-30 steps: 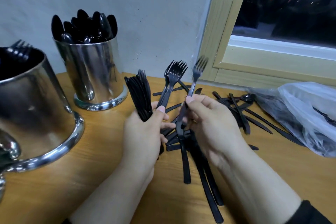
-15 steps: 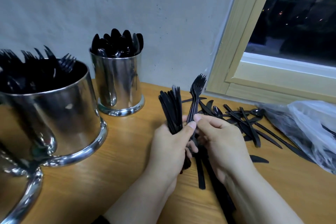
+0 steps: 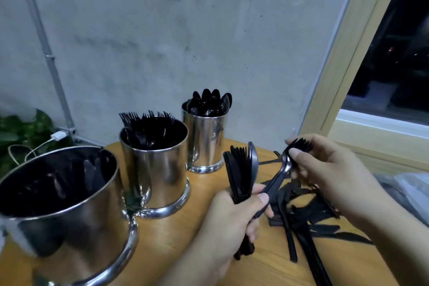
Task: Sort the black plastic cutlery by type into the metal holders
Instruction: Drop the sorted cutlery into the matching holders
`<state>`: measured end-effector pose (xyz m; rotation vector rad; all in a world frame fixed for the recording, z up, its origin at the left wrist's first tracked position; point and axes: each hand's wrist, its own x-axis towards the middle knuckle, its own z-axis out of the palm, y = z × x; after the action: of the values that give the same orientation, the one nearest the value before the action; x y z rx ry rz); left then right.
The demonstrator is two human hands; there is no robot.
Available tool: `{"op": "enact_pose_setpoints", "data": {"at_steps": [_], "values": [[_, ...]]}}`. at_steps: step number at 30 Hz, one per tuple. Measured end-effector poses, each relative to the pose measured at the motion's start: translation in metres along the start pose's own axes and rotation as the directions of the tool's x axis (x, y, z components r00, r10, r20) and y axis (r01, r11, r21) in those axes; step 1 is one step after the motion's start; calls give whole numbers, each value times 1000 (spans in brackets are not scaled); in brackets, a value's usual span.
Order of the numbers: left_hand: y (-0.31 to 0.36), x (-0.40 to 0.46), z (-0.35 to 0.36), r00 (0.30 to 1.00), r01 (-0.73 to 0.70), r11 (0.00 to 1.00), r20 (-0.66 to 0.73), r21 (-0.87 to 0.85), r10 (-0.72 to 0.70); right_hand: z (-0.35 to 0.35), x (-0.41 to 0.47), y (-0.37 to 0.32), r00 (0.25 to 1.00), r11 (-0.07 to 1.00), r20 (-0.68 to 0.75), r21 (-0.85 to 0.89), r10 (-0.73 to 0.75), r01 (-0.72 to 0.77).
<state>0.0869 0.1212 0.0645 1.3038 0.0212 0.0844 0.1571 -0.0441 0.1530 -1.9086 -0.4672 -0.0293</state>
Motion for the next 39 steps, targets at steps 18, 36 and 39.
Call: {"op": "enact_pose_setpoints", "data": {"at_steps": [18,36,39], "values": [[139,-93,-94,893,-258,957,-345,134,290,77,-6,-132,910,952,-311,50,-273,303],[178,-102,-187,863,-325,930,-349,170,366,194,51,-108,900,732,27,-572,-434,370],[176,-96,-190,869,-302,912,-313,278,383,188,25,-151,911,880,-18,-265,-413,394]]}}
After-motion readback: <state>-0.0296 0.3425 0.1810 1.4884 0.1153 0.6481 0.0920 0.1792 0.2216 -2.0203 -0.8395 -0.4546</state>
